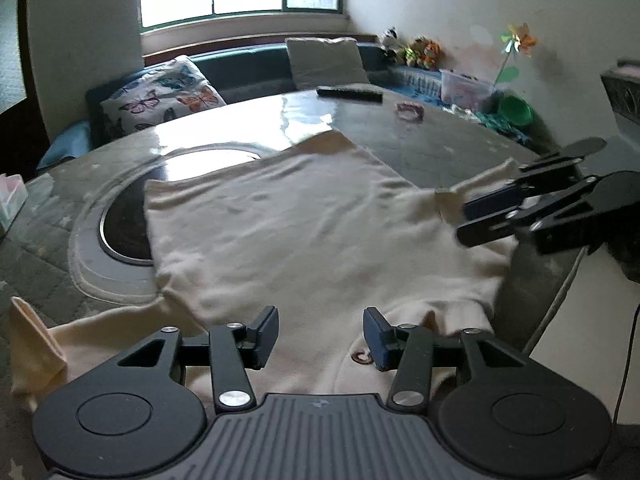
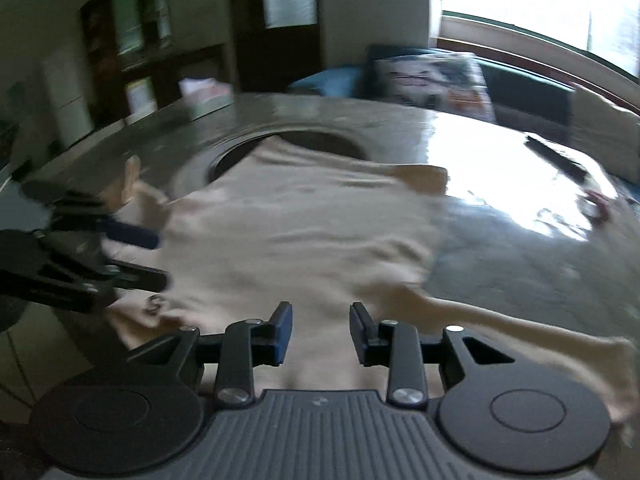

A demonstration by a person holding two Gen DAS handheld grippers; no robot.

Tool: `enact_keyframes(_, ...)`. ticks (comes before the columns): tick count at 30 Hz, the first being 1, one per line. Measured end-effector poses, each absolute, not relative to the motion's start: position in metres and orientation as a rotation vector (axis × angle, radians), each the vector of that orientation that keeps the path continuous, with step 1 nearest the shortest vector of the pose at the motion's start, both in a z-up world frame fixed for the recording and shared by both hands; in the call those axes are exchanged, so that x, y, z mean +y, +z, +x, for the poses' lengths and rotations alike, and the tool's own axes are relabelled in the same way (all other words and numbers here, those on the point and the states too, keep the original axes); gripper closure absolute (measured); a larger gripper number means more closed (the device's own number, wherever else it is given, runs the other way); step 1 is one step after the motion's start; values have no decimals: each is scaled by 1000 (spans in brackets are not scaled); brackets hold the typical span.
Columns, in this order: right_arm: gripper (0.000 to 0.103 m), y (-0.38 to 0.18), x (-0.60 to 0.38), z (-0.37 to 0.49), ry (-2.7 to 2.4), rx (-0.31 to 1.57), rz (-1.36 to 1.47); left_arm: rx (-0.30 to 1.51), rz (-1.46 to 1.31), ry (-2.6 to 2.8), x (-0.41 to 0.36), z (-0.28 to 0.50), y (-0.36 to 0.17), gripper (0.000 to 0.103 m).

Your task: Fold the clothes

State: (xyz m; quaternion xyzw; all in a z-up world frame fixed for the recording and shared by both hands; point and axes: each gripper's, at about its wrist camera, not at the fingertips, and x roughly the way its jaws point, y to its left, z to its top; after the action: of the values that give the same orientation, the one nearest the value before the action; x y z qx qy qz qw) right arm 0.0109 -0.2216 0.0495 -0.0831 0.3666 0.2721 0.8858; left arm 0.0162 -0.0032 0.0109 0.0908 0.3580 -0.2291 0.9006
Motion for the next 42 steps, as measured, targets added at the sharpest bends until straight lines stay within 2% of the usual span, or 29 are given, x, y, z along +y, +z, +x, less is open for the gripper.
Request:
enact_keyframes(12, 71, 28, -176, -7, 703, 800, -327, 744, 230, -545, -10, 5, 8, 52)
enact_keyframes(22, 71, 33, -176, 15, 698, 802, -232, 767, 192, -495, -5, 27, 6, 52)
enact_keyframes(26, 70, 25, -171, 14, 734, 833, -270, 785, 206, -506, -5, 28, 2, 48)
enact_keyframes(33, 67, 41, -187, 46, 698, 824, -227, 729, 141, -408, 15, 62, 25, 48)
enact_keyframes(35, 67, 42, -193, 65, 662, 820, -213, 725, 113, -353, 23, 80, 30, 43)
enact_keyframes(37, 67, 43, -199, 84, 625, 815, -199, 720, 87, -299, 30, 99, 33, 26)
enact_keyframes(42, 67, 45, -214, 132, 534, 802, -164, 676, 46, -208, 44, 138, 40, 1)
